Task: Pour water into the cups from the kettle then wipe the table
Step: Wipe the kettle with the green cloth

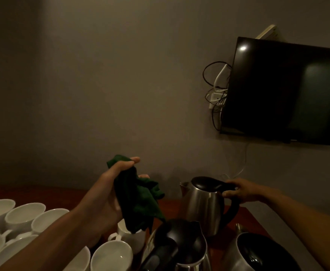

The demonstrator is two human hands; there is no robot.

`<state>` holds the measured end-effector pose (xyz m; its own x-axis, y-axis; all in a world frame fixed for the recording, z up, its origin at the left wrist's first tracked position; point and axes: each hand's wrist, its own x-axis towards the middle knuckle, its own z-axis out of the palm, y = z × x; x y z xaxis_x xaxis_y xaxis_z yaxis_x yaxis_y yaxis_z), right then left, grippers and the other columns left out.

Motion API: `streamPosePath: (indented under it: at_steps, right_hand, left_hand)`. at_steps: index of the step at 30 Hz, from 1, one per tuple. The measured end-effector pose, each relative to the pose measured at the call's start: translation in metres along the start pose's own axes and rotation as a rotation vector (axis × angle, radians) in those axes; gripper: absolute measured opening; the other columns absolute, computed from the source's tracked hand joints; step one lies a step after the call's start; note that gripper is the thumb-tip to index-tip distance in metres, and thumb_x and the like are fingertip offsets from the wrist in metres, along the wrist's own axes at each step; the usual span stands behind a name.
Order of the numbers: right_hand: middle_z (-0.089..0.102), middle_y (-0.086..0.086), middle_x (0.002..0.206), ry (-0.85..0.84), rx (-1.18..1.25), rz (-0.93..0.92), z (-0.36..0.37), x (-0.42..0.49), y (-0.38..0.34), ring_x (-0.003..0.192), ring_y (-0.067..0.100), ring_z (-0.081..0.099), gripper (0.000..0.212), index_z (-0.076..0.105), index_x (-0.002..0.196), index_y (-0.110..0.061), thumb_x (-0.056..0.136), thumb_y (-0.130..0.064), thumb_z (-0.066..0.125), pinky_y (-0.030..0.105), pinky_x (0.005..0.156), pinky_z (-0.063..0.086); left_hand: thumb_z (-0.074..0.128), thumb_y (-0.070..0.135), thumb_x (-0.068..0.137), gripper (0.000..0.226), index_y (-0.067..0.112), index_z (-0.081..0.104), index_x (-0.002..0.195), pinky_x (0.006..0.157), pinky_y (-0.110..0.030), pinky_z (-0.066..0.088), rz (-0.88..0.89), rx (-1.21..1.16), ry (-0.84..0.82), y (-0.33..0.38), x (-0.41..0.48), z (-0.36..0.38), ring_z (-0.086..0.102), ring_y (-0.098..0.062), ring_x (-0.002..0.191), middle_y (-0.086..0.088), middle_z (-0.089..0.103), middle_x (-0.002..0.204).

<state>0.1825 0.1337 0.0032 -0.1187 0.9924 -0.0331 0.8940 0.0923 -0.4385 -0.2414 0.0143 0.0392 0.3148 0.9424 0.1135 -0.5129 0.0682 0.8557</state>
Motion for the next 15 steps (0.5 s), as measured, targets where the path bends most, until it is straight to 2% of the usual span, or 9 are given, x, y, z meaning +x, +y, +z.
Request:
streamPosePath:
  at_steps: [2,5,7,9,11,12,13,15]
  right_hand:
    - [0.065,-0.005,0.108,0.007,-0.003,0.006,0.000,0.000,0.003,0.097,0.009,0.062,0.020,0.065,0.115,-0.027,0.095,-0.027,0.067,0.019,0.076,0.050]
    - [0.062,0.003,0.122,0.027,-0.054,0.018,0.001,-0.001,0.003,0.114,0.018,0.059,0.027,0.063,0.120,-0.024,0.095,-0.030,0.066,0.032,0.097,0.049]
    - [0.057,0.005,0.128,0.030,-0.084,0.061,0.002,-0.004,-0.002,0.120,0.022,0.056,0.032,0.060,0.124,-0.023,0.094,-0.030,0.067,0.036,0.102,0.046]
    - [0.051,0.008,0.138,0.036,-0.125,0.092,0.001,-0.008,-0.009,0.127,0.025,0.052,0.051,0.052,0.135,-0.015,0.091,-0.032,0.071,0.038,0.106,0.044]
    - [0.044,0.010,0.147,0.106,-0.152,0.063,-0.005,-0.022,-0.031,0.137,0.027,0.044,0.071,0.039,0.147,-0.011,0.088,-0.029,0.074,0.034,0.110,0.040]
    - [0.042,0.011,0.149,0.155,-0.144,0.020,-0.009,-0.036,-0.049,0.139,0.025,0.042,0.074,0.035,0.149,-0.011,0.089,-0.026,0.074,0.029,0.107,0.040]
    - [0.042,0.008,0.149,0.178,-0.149,-0.039,-0.014,-0.053,-0.071,0.138,0.022,0.042,0.072,0.036,0.149,-0.014,0.089,-0.024,0.074,0.026,0.104,0.039]
    - [0.047,-0.002,0.145,0.114,-0.196,-0.173,-0.020,-0.094,-0.116,0.133,0.011,0.045,0.063,0.044,0.144,-0.024,0.088,-0.024,0.074,0.022,0.104,0.039]
  left_hand:
    - [0.072,0.028,0.068,0.045,0.015,0.068,0.111,0.073,-0.041,0.058,-0.016,-0.032,0.002,-0.003,0.002,0.000,0.070,-0.026,0.084,-0.015,0.067,0.103]
    - [0.062,0.030,0.078,0.046,0.022,0.068,0.123,0.065,-0.038,0.062,-0.042,-0.103,0.018,-0.007,0.003,0.002,0.074,-0.025,0.080,-0.018,0.065,0.111]
    - [0.062,0.030,0.079,0.049,0.022,0.066,0.128,0.065,-0.038,0.062,-0.042,-0.127,0.008,-0.008,0.001,0.004,0.075,-0.025,0.078,-0.019,0.064,0.111]
    - [0.061,0.029,0.083,0.048,0.019,0.064,0.129,0.059,-0.035,0.062,-0.035,-0.144,-0.011,-0.007,-0.003,0.006,0.074,-0.024,0.072,-0.020,0.062,0.111]
    - [0.059,0.027,0.086,0.044,0.017,0.064,0.128,0.052,-0.032,0.060,-0.031,-0.152,-0.007,-0.004,-0.008,0.009,0.073,-0.022,0.063,-0.020,0.061,0.109]
    - [0.060,0.027,0.083,0.046,0.018,0.064,0.128,0.054,-0.033,0.061,-0.029,-0.147,-0.011,-0.003,-0.010,0.008,0.073,-0.023,0.068,-0.020,0.062,0.109]
    - [0.061,0.028,0.080,0.049,0.020,0.064,0.128,0.057,-0.034,0.062,-0.031,-0.132,-0.009,-0.001,-0.012,0.007,0.072,-0.026,0.077,-0.019,0.062,0.110]
    - [0.062,0.029,0.077,0.049,0.022,0.064,0.125,0.065,-0.037,0.063,-0.029,-0.113,-0.011,0.004,-0.017,0.004,0.070,-0.028,0.090,-0.018,0.063,0.112]
